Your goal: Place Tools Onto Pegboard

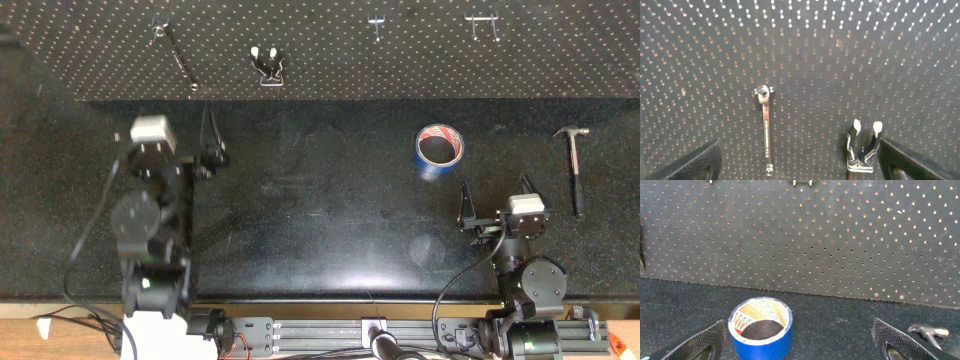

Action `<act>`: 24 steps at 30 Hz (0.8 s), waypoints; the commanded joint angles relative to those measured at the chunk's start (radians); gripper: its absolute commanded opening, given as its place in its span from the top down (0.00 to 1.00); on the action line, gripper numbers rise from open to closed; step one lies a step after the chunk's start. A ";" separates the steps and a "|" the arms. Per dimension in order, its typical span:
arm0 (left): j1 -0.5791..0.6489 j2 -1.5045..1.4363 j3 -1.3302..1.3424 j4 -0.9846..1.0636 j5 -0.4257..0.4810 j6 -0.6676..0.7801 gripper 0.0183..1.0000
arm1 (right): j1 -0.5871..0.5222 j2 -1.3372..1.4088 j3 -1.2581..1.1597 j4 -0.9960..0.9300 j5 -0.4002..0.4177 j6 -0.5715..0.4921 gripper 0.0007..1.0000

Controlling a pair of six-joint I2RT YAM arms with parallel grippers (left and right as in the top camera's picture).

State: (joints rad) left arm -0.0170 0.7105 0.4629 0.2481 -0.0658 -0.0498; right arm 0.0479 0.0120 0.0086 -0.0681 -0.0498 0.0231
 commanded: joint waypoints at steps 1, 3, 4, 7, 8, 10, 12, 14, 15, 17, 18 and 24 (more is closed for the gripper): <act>0.005 -0.279 -0.233 0.026 0.026 -0.005 0.00 | 0.005 -0.008 -0.005 -0.003 0.006 -0.010 0.05; 0.005 -0.398 -0.325 0.026 0.026 -0.005 0.00 | 0.005 -0.008 -0.005 -0.003 0.006 -0.010 0.05; 0.005 -0.441 -0.359 0.026 0.026 -0.005 0.00 | 0.005 -0.008 -0.005 -0.003 0.006 -0.010 0.05; 0.013 -0.554 -0.444 0.025 0.026 -0.005 0.00 | 0.005 -0.008 -0.005 -0.003 0.006 -0.010 0.05; 0.018 -0.578 -0.457 0.016 0.026 -0.005 0.00 | 0.005 -0.008 -0.005 -0.003 0.006 -0.010 0.05; 0.026 -0.660 -0.457 -0.111 0.026 -0.005 0.00 | 0.005 -0.008 -0.005 -0.003 0.006 -0.010 0.05; 0.025 -0.708 -0.457 -0.229 0.071 -0.005 0.00 | 0.005 -0.008 -0.005 -0.003 0.006 -0.010 0.05; 0.021 -0.708 -0.457 -0.272 0.083 -0.005 0.00 | 0.005 -0.008 -0.005 -0.003 0.006 -0.010 0.05; 0.021 -0.708 -0.457 -0.288 0.086 -0.005 0.00 | 0.005 -0.008 -0.005 -0.003 0.006 -0.010 0.05; 0.021 -0.708 -0.457 -0.330 0.085 -0.005 0.00 | 0.005 -0.008 -0.005 -0.003 0.006 -0.010 0.05; 0.021 -0.708 -0.457 -0.331 0.079 -0.005 0.00 | 0.005 -0.008 -0.005 -0.002 0.006 -0.010 0.05; 0.033 -0.708 -0.457 -0.330 0.078 -0.005 0.00 | 0.005 -0.008 -0.005 -0.002 0.006 -0.010 0.05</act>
State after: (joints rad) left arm 0.0109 0.0174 0.0071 -0.0731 0.0017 -0.0498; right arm 0.0483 0.0120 0.0086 -0.0681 -0.0498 0.0231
